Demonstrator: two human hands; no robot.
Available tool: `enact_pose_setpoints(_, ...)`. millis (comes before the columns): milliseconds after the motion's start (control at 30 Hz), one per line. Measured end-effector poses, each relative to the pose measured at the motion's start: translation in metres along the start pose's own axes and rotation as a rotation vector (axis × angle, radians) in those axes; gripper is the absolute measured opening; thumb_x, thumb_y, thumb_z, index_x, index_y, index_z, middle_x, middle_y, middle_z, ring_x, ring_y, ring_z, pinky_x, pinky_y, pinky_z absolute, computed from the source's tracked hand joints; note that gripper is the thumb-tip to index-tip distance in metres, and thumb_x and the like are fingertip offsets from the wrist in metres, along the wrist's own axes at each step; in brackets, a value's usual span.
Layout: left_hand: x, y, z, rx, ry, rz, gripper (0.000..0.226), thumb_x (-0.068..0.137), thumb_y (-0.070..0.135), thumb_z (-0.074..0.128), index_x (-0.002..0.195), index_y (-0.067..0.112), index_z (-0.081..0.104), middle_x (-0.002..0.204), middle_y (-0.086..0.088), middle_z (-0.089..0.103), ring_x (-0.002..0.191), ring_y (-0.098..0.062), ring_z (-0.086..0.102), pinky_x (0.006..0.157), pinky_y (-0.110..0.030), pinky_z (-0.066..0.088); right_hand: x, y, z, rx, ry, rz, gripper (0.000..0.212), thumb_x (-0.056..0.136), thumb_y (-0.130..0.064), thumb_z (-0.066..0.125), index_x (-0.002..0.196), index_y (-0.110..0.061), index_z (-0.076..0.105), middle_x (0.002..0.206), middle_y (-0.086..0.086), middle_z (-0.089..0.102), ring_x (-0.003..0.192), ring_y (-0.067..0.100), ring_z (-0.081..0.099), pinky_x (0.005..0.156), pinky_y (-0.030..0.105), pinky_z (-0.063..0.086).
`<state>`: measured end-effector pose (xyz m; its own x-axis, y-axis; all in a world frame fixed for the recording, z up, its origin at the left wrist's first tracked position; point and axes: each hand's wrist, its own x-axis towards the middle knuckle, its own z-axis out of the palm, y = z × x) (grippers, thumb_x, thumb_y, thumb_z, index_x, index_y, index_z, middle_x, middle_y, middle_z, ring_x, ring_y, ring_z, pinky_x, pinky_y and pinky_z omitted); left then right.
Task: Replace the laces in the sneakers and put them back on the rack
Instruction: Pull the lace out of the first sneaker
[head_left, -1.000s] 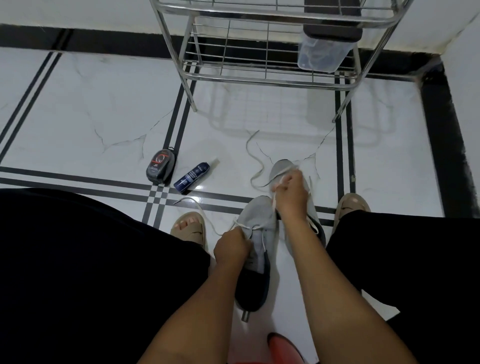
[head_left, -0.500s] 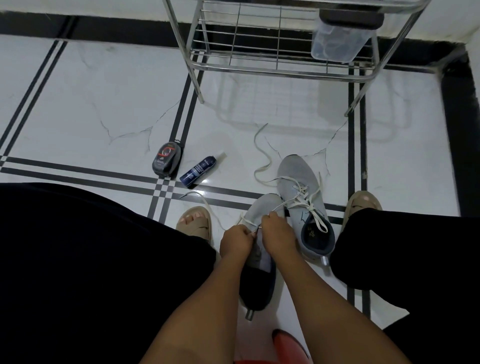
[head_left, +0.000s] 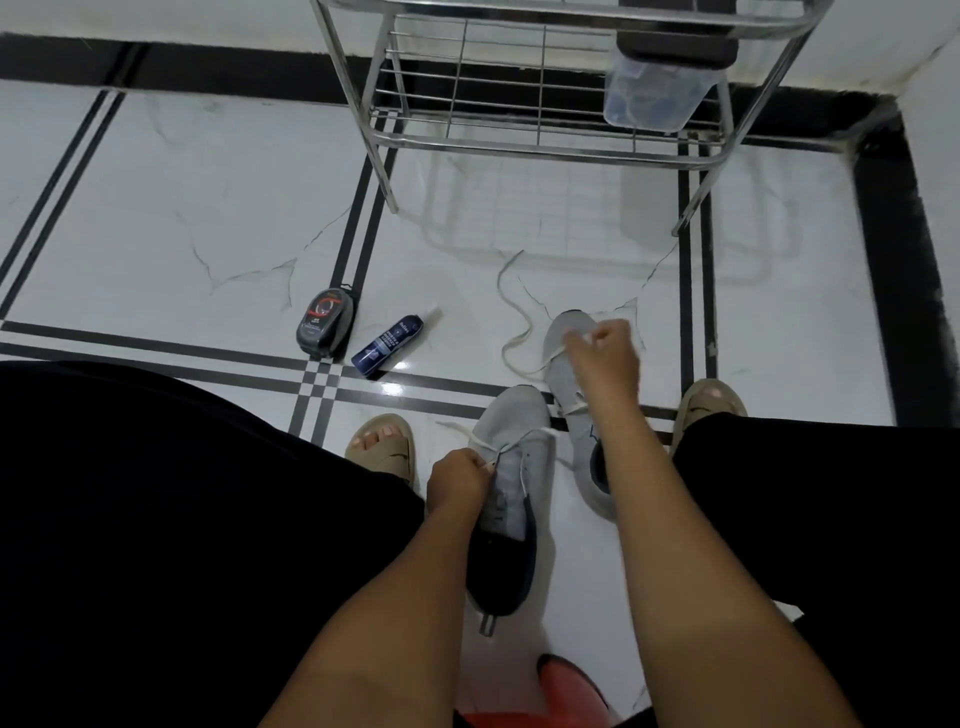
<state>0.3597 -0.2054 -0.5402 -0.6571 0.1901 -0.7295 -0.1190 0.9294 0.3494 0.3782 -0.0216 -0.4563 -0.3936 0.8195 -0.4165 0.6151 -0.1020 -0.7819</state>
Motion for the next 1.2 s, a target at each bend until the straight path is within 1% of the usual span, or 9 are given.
enact_pose_setpoints(167, 0.000, 0.000, -0.003, 0.017, -0.004, 0.000, 0.014, 0.090, 0.034, 0.058, 0.082, 0.023, 0.063, 0.099, -0.005, 0.070, 0.094, -0.025, 0.063, 0.071, -0.024, 0.041, -0.050, 0.077, 0.057, -0.972, -0.401, -0.266, 0.022, 0.094, -0.017, 0.046, 0.110, -0.011, 0.060, 0.118, 0.012, 0.057, 0.103, 0.032, 0.059, 0.078, 0.034, 0.046)
enact_pose_setpoints(500, 0.007, 0.000, 0.000, 0.050, 0.007, -0.005, 0.021, 0.090, 0.034, 0.057, 0.095, 0.018, 0.069, 0.102, -0.005, 0.070, 0.096, -0.025, 0.063, 0.072, -0.025, 0.043, -0.053, 0.079, 0.050, -1.070, -0.415, -0.456, 0.026, 0.095, -0.008, 0.043, 0.120, -0.010, 0.047, 0.122, 0.010, 0.053, 0.108, 0.031, 0.057, 0.075, 0.038, 0.045)
enact_pose_setpoints(600, 0.009, 0.000, 0.000, 0.095, 0.023, 0.002, 0.027, 0.092, 0.035, 0.055, 0.102, 0.015, 0.070, 0.106, -0.007, 0.069, 0.099, -0.027, 0.063, 0.076, -0.028, 0.047, -0.060, 0.080, 0.049, -0.931, -0.282, -0.374, 0.022, 0.093, -0.010, 0.047, 0.115, -0.009, 0.047, 0.121, 0.010, 0.049, 0.100, 0.034, 0.058, 0.067, 0.036, 0.038)
enact_pose_setpoints(700, 0.010, 0.001, -0.003, 0.157, 0.035, 0.018, 0.030, 0.092, 0.035, 0.055, 0.111, 0.015, 0.068, 0.113, -0.008, 0.067, 0.108, -0.028, 0.060, 0.081, -0.028, 0.046, -0.054, 0.065, 0.048, -0.421, 0.066, -0.121, 0.012, 0.096, -0.014, 0.046, 0.106, -0.008, 0.049, 0.110, 0.011, 0.057, 0.091, 0.032, 0.058, 0.069, 0.036, 0.042)
enact_pose_setpoints(800, 0.009, 0.007, -0.006, 0.165, 0.036, 0.039, 0.032, 0.093, 0.037, 0.056, 0.112, 0.014, 0.067, 0.114, -0.009, 0.066, 0.109, -0.029, 0.059, 0.080, -0.029, 0.045, -0.034, 0.042, 0.046, 0.271, 0.132, 0.189, 0.011, 0.096, -0.013, 0.041, 0.106, -0.014, 0.047, 0.101, 0.007, 0.069, 0.076, 0.022, 0.054, 0.067, 0.034, 0.043)
enact_pose_setpoints(867, 0.009, 0.014, -0.007, 0.169, 0.054, 0.069, 0.030, 0.093, 0.035, 0.054, 0.108, 0.012, 0.067, 0.111, -0.010, 0.067, 0.105, -0.030, 0.061, 0.074, -0.028, 0.041, -0.034, 0.036, 0.043, 0.356, 0.180, 0.278, 0.013, 0.095, -0.012, 0.041, 0.106, -0.014, 0.048, 0.105, 0.010, 0.066, 0.082, 0.025, 0.056, 0.071, 0.038, 0.048)
enact_pose_setpoints(967, 0.012, 0.012, -0.008, 0.264, 0.084, 0.075, 0.028, 0.096, 0.029, 0.049, 0.107, 0.010, 0.067, 0.110, -0.011, 0.067, 0.103, -0.029, 0.062, 0.070, -0.028, 0.040, -0.043, 0.028, 0.030, -0.117, -0.127, 0.249, 0.017, 0.097, -0.011, 0.040, 0.110, -0.003, 0.047, 0.099, 0.014, 0.055, 0.089, 0.029, 0.056, 0.071, 0.031, 0.042)
enact_pose_setpoints(1067, 0.014, 0.006, -0.013, 0.309, 0.123, 0.053, 0.028, 0.097, 0.026, 0.046, 0.108, 0.008, 0.065, 0.112, -0.012, 0.066, 0.105, -0.029, 0.062, 0.073, -0.030, 0.043, -0.046, 0.001, 0.008, -0.624, -0.666, 0.285, 0.013, 0.090, -0.001, 0.040, 0.085, 0.002, 0.051, 0.058, 0.016, 0.052, 0.050, 0.024, 0.047, 0.050, 0.025, 0.036)
enact_pose_setpoints(1200, 0.006, 0.018, -0.019, 0.293, 0.109, 0.039, 0.032, 0.097, 0.029, 0.045, 0.115, 0.006, 0.057, 0.119, -0.014, 0.061, 0.110, -0.031, 0.058, 0.081, -0.035, 0.046, -0.039, -0.026, -0.022, -0.784, -0.788, 0.249, 0.024, 0.096, -0.012, 0.042, 0.076, -0.006, 0.053, 0.030, -0.002, 0.044, 0.038, 0.016, 0.036, 0.045, 0.020, 0.029)
